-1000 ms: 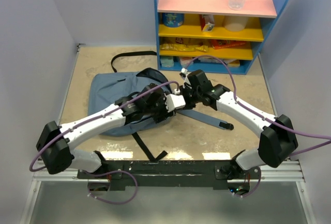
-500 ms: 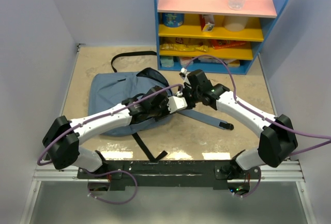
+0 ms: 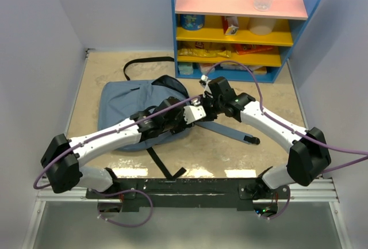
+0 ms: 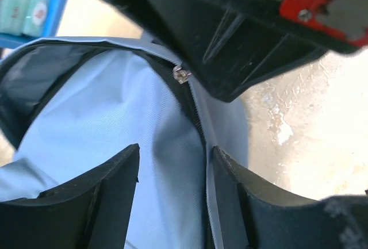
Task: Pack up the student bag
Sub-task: Zip the student bag at the center of the board.
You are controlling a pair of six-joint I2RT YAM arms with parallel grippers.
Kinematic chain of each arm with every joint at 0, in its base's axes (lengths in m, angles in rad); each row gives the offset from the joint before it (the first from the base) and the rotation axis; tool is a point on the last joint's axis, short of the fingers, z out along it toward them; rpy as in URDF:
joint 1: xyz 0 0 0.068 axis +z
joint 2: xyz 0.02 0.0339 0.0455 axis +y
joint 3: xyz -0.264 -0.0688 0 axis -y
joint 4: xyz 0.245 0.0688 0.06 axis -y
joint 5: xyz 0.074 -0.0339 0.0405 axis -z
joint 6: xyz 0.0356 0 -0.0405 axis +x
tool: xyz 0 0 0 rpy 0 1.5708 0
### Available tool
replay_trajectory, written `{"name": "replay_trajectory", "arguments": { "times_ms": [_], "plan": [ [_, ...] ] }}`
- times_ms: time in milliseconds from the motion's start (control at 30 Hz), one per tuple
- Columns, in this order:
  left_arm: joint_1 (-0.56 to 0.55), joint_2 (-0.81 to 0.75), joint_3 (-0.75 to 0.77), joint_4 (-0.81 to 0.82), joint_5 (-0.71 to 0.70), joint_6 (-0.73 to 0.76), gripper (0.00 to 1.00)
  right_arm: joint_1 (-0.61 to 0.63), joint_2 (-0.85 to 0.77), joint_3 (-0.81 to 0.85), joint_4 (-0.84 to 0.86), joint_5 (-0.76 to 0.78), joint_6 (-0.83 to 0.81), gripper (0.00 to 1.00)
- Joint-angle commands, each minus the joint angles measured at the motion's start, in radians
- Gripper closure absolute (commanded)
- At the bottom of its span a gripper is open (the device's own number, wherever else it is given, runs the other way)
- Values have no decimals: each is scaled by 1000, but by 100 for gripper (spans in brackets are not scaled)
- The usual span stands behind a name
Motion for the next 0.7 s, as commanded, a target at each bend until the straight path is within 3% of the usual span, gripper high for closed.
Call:
{"name": "replay_trajectory", "arguments": {
  "times_ms": [0,367,467,500,667],
  "plan": [
    [-8,-85,-12,48,-52,26,42,1,-9,46,5,-35,-5,100],
    [-8,41,-1,-9,29,9,34,1,-10,62,-9,-35,-5,100],
    [-8,46,10,-27,53,6,18,1,-13,66,-12,-33,-6,100],
    [-8,32,10,-27,61,6,5,1,-13,64,-12,-35,-8,100],
    [0,-25,31,-49,136,30,0,1,-10,66,-14,-33,-9,100]
  ]
}}
